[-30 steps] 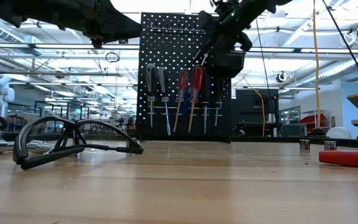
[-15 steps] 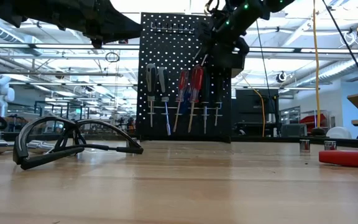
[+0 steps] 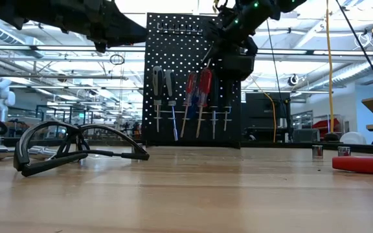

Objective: Hang tools onto peg board
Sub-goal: Hang the blue screwdriver on the peg board

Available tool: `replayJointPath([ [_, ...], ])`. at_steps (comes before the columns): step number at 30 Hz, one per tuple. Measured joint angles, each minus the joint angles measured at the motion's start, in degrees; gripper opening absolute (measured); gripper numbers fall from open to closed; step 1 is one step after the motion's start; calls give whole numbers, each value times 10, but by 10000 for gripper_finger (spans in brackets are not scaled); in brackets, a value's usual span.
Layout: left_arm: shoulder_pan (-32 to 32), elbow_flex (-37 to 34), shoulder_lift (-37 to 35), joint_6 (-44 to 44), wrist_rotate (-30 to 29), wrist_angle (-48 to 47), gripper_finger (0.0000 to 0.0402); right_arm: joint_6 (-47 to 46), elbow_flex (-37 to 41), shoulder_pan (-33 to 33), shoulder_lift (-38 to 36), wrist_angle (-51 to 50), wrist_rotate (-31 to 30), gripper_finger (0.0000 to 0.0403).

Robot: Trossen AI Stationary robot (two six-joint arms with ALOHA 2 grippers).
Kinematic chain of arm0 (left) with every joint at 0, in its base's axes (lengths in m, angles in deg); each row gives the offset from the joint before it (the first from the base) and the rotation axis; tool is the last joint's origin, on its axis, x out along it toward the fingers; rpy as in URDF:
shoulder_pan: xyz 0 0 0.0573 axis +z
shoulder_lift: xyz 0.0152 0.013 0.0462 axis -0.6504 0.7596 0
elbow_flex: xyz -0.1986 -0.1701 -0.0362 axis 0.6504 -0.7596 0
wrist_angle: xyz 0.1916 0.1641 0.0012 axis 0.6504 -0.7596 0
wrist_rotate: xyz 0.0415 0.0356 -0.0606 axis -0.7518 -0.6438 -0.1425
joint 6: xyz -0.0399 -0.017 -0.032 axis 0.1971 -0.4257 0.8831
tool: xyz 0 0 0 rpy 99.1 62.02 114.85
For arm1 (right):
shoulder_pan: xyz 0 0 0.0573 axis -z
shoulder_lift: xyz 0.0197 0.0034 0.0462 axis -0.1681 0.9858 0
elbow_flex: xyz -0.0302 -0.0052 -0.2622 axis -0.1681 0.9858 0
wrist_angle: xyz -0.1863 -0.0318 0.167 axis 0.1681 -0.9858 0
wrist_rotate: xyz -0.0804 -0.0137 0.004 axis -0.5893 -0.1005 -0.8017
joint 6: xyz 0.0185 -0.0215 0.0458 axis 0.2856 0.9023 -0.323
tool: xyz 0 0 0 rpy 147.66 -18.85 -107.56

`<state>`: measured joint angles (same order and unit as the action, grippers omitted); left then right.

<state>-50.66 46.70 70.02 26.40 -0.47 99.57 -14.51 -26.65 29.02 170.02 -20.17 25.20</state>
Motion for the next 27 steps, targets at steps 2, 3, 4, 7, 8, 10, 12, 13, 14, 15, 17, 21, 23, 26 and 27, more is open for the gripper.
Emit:
replayJointPath([
  [2,0,0,0,0,0,-1,118,-1,0,-1,0,3,0,13],
  [3,0,0,0,0,0,-1,118,-1,0,-2,0,3,-1,12],
  [4,0,0,0,0,0,-1,118,-1,0,-3,0,4,-1,10],
  [7,0,0,0,-1,0,-1,118,3,0,-8,-1,4,-3,6],
  [8,0,0,0,-2,0,-1,118,4,1,-10,-3,4,-4,6],
  [10,0,0,0,-2,0,-3,118,5,1,-15,-7,5,-10,6],
  [12,0,0,0,-2,0,-6,118,16,1,-23,-10,16,-26,6],
  [13,0,0,0,-2,0,-6,118,25,1,-29,-13,24,-39,5],
  [14,0,0,0,-2,0,-6,118,33,1,-34,-16,31,-50,5],
  [15,0,0,0,-2,0,-6,118,37,1,-38,-19,32,-56,4],
  [17,0,0,0,-2,0,-6,118,45,1,-45,-23,40,-62,4],
  [21,0,0,0,-4,0,-5,118,50,1,-57,-40,37,-73,4],
  [23,0,0,0,-5,0,-1,118,57,1,-66,-50,36,-77,4],
  [26,0,0,0,-5,0,-1,118,58,1,-81,-64,36,-76,4],
  [27,0,0,0,-5,0,0,118,58,1,-86,-69,37,-76,4],
])
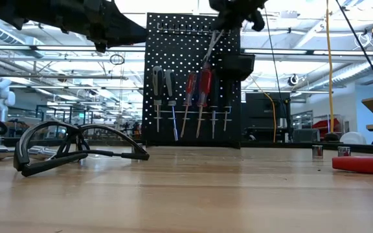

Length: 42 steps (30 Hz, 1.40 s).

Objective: Hang tools onto peg board
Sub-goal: Hang the blue screwdriver on the peg board

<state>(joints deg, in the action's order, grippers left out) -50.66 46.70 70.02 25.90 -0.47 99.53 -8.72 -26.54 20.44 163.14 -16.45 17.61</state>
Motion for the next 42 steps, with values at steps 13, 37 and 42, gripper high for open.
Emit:
replayJointPath([
  [13,-30,0,0,-76,0,57,118,40,0,-92,-62,16,38,4],
  [37,-69,129,34,-136,14,-12,247,19,-1,-230,-87,8,100,4],
  [42,-63,185,85,-131,4,-21,304,16,-1,-235,-74,2,129,4],
])
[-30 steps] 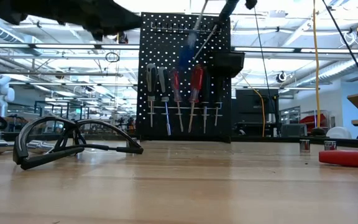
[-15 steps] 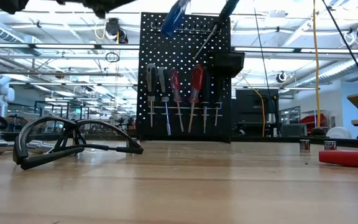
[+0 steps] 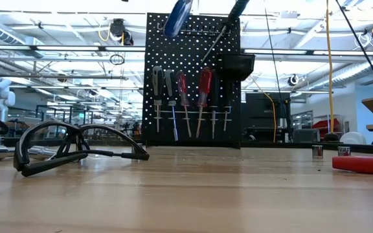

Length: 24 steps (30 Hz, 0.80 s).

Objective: Hang tools onto peg board
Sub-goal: Hang the blue screwdriver on the peg board

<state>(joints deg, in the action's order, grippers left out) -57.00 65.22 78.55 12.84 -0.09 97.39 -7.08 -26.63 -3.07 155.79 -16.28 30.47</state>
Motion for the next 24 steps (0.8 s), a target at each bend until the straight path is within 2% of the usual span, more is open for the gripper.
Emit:
replayJointPath([
  [5,6,64,23,2,-3,-61,326,-4,0,-10,24,-6,2,4],
  [11,26,127,58,67,28,-162,326,-3,0,-13,34,-2,1,4],
  [20,43,134,80,76,63,-161,324,5,0,-13,34,-3,1,4],
  [24,45,134,80,71,75,-160,291,7,0,-13,34,-5,2,4],
])
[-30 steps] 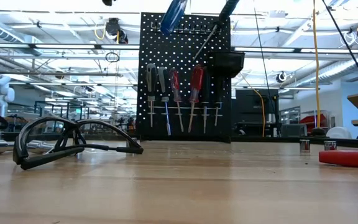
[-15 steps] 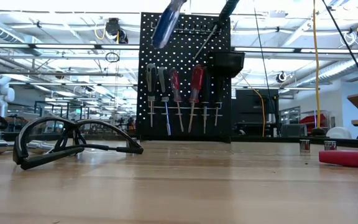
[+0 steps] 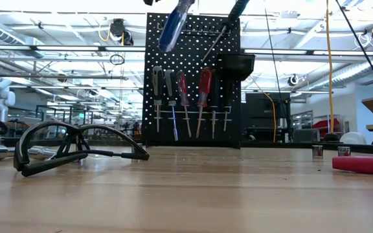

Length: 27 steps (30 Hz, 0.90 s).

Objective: Hang tools onto peg board
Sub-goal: Hang the blue screwdriver on the peg board

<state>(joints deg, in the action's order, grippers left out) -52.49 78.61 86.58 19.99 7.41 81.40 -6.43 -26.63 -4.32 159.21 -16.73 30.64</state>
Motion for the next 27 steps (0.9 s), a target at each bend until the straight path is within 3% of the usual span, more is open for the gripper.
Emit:
replayJointPath([
  [7,4,0,0,0,12,4,193,-1,0,0,10,0,0,4],
  [18,10,0,0,5,28,-4,128,-2,0,0,27,16,1,4],
  [25,11,0,0,5,27,-4,23,2,0,0,27,23,16,4],
  [27,11,0,0,5,28,-4,15,3,0,0,27,23,17,4],
])
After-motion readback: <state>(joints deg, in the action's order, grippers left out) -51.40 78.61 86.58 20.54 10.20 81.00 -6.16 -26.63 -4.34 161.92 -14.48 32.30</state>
